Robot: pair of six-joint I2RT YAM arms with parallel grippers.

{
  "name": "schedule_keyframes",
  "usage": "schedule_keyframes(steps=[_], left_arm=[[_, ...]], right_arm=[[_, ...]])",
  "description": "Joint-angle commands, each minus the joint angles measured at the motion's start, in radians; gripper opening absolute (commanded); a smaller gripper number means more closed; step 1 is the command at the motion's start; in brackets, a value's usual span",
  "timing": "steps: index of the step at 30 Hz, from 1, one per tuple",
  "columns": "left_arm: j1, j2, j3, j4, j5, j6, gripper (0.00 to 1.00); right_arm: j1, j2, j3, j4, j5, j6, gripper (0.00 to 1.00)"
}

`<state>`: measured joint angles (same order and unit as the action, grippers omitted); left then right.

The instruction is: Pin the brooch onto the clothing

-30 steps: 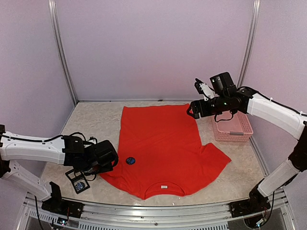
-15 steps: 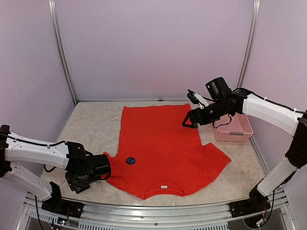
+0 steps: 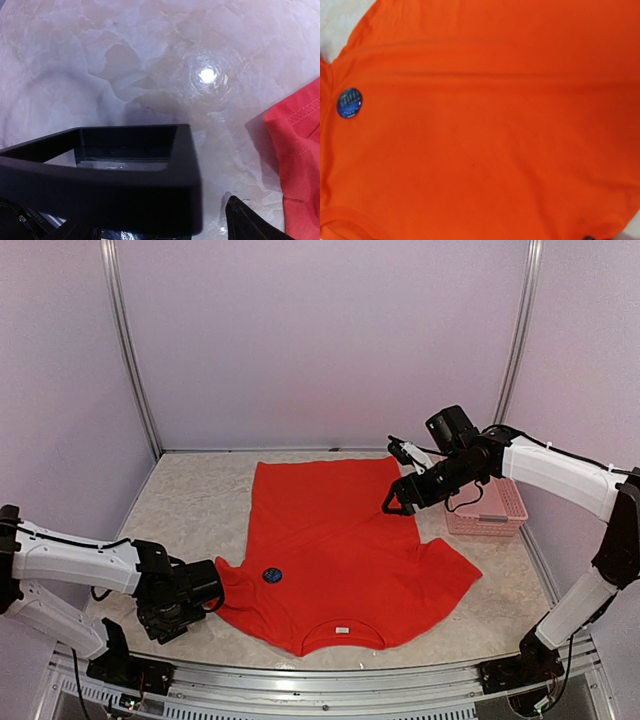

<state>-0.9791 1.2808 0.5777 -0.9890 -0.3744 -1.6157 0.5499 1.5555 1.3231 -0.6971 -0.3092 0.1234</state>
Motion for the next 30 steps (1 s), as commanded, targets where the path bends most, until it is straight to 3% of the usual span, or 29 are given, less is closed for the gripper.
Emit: schedule_keyframes(steps=[1,7,10,12,17,20,25,30], left_arm=[[-0.005,0.064,-0.014,0.102,0.023,0.059,0.82],[0.000,0.150,0.004,0.154,0.028,0.116,0.83],[-0.021,0.162,0.020,0.155,0.028,0.118,0.72],[-0.042,0.161,0.043,0.129,0.027,0.107,0.70],[-0.082,0.139,0.122,-0.024,-0.012,0.075,0.80],[-0.079,0.098,0.086,-0.084,-0.029,0.010,0.89],[-0.035,-0.016,-0.004,-0.060,-0.034,-0.044,0.91],[0.005,-0.043,-0.070,0.016,-0.009,0.010,0.89]], right_arm=[[0.007,0.008,0.008,-0.031,0.021,-0.026,0.83],[0.008,0.007,0.010,-0.054,0.038,-0.039,0.83],[0.008,0.006,0.007,-0.059,0.041,-0.042,0.83],[0.008,0.006,0.010,-0.064,0.042,-0.044,0.83],[0.008,0.000,0.009,-0.066,0.039,-0.047,0.83],[0.008,-0.004,0.002,-0.066,0.044,-0.052,0.83],[0.007,-0.014,-0.011,-0.067,0.047,-0.057,0.83],[0.008,-0.018,-0.010,-0.071,0.054,-0.061,0.83]])
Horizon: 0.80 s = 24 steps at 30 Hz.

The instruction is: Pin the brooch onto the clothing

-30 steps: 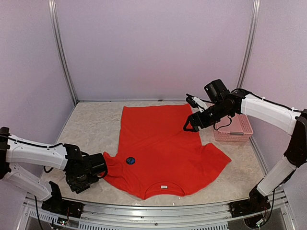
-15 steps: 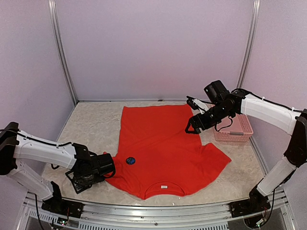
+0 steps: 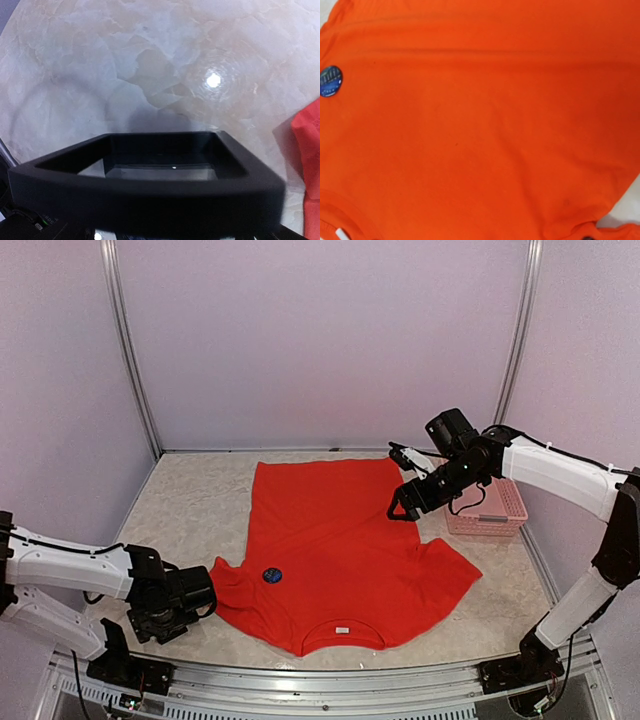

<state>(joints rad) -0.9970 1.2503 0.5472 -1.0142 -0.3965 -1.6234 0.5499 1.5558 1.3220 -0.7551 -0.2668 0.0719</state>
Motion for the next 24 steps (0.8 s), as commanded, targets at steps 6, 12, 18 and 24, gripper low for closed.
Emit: schedule_keyframes(steps=[6,12,18,24], left_arm=[[0.009,0.057,-0.049,0.116,0.051,0.057,0.78],[-0.040,0.080,-0.041,0.144,0.087,0.050,0.64],[-0.090,0.083,-0.028,0.136,0.101,0.034,0.48],[-0.103,0.082,0.008,0.096,0.084,0.037,0.35]], right_arm=[[0.008,-0.014,0.005,-0.024,0.008,-0.008,0.83],[0.008,-0.019,0.014,-0.035,0.011,-0.009,0.83],[0.009,-0.020,0.017,-0.042,0.011,-0.015,0.83],[0.008,-0.020,0.023,-0.044,0.014,-0.019,0.83]])
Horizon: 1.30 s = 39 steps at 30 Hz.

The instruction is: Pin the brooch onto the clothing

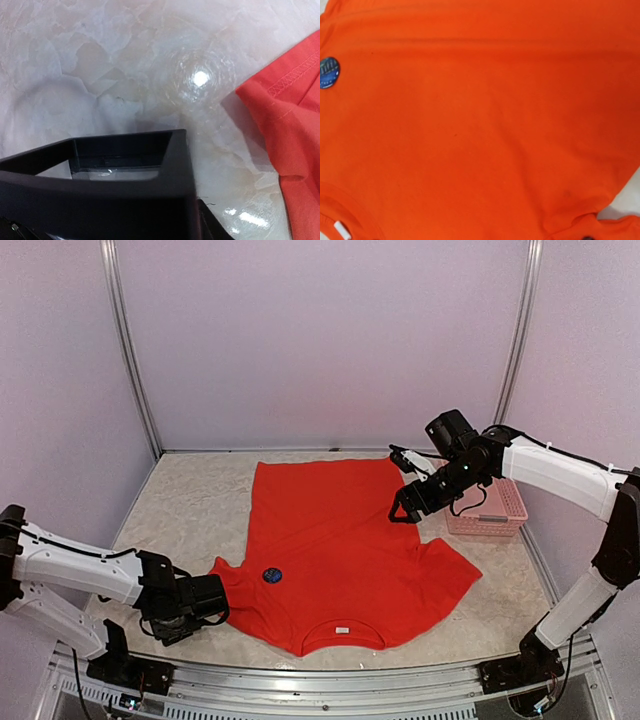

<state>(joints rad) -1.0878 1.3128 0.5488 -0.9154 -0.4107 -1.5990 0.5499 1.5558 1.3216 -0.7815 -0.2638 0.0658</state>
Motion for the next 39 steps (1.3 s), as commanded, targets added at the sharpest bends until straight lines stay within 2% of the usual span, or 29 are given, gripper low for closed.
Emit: schedule_keyframes(steps=[1,9,13,17,23,27,29,31,34,37,39], left_arm=[[-0.015,0.018,0.014,-0.010,0.093,0.013,0.33],[-0.024,0.028,0.065,-0.061,0.066,0.022,0.16],[-0.029,0.031,0.097,-0.086,0.053,0.027,0.12],[-0.029,0.031,0.127,-0.118,0.032,0.025,0.00],[-0.028,0.020,0.179,-0.154,0.014,0.021,0.00],[-0.053,0.012,0.370,-0.190,-0.101,0.081,0.00],[-0.066,0.030,0.518,-0.158,-0.187,0.187,0.00],[-0.082,0.073,0.682,-0.085,-0.251,0.354,0.00],[-0.120,0.154,0.906,0.119,-0.273,0.726,0.00],[-0.138,0.190,1.008,0.474,-0.116,1.043,0.00],[-0.138,0.189,1.027,0.665,0.031,1.165,0.00]], right_arm=[[0.008,-0.019,0.024,-0.019,0.010,-0.013,0.83],[0.008,-0.023,0.022,-0.022,0.005,-0.014,0.83],[0.008,-0.027,0.017,-0.026,0.005,-0.016,0.83],[0.008,-0.031,0.016,-0.024,0.005,-0.016,0.83],[0.008,-0.036,0.022,-0.033,0.001,-0.020,0.83],[0.008,-0.045,0.059,-0.050,-0.019,-0.035,0.83],[0.008,-0.063,0.098,-0.056,-0.058,-0.053,0.83],[0.008,-0.086,0.149,-0.048,-0.133,-0.056,0.83],[0.008,-0.120,0.234,0.000,-0.331,-0.091,0.83],[0.008,-0.146,0.306,0.103,-0.588,-0.089,0.81],[0.008,-0.168,0.306,0.227,-0.731,-0.042,0.78]])
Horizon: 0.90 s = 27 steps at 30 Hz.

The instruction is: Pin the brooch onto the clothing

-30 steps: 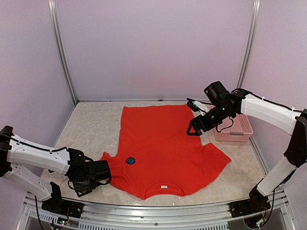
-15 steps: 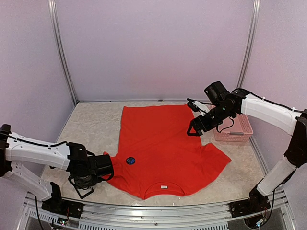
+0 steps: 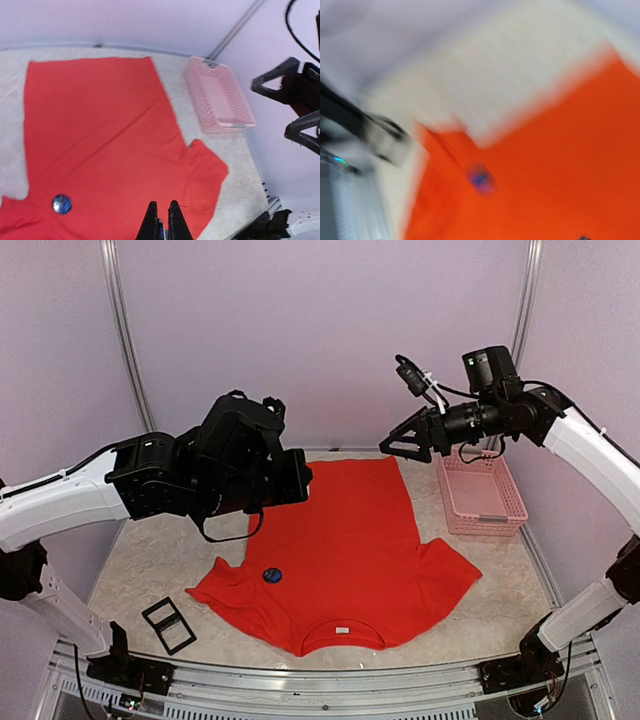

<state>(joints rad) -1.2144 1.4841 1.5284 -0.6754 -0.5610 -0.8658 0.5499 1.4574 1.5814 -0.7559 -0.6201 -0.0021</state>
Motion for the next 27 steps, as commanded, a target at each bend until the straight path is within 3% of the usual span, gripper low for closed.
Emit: schedule_keyframes(steps=[1,3,7,12,22,27], left_arm=[[-0.012,0.020,0.065,0.491,0.242,0.479,0.00],[-0.013,0.037,0.107,0.553,0.321,0.541,0.00],[-0.014,0.085,0.174,0.591,0.407,0.600,0.00],[-0.014,0.077,0.118,0.762,0.467,0.621,0.00],[-0.015,0.130,0.147,0.766,0.484,0.627,0.00],[-0.014,0.144,0.149,0.767,0.482,0.611,0.00]], right_arm=[[0.008,-0.080,0.030,0.276,-0.436,0.065,0.77],[0.008,-0.095,0.004,0.399,-0.501,0.126,0.69],[0.008,-0.114,-0.036,0.472,-0.524,0.183,0.50],[0.010,-0.146,-0.153,0.620,-0.603,0.311,0.44],[0.014,-0.154,-0.175,0.729,-0.659,0.383,0.37],[0.015,-0.150,-0.161,0.707,-0.674,0.370,0.22]])
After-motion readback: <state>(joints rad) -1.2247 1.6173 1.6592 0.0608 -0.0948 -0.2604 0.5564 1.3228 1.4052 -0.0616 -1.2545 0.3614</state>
